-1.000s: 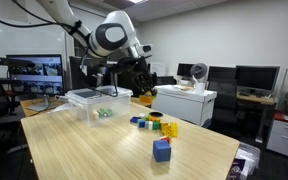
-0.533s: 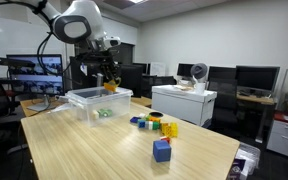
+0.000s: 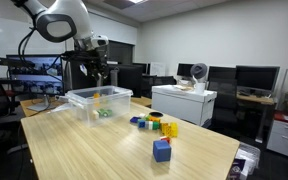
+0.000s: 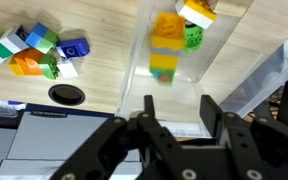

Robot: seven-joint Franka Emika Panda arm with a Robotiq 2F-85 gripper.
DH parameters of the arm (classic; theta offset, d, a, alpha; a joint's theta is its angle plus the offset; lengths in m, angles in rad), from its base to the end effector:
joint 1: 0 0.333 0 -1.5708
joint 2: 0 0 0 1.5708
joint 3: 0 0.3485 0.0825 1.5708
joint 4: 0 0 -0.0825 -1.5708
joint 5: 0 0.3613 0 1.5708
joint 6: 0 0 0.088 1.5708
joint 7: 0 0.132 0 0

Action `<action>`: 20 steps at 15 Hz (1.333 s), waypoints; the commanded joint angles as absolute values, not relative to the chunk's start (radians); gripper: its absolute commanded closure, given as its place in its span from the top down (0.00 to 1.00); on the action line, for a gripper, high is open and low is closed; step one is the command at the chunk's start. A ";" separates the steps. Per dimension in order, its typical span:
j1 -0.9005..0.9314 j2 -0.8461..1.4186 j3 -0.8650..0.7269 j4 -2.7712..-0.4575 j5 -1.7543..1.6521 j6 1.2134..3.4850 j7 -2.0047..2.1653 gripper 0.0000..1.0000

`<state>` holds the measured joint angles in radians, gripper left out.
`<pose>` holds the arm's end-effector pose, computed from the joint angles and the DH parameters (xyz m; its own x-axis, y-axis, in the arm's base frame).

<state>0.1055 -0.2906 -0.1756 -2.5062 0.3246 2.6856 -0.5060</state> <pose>0.4539 -0.0415 0.4582 0.8601 0.1307 0.4932 0.1895 -0.9793 -0.0711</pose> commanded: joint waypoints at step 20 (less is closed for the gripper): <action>-0.190 0.308 -0.440 -2.099 0.022 2.794 0.154 1.00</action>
<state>-0.1790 0.2277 -0.4113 -2.1646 0.1196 2.8103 -0.0347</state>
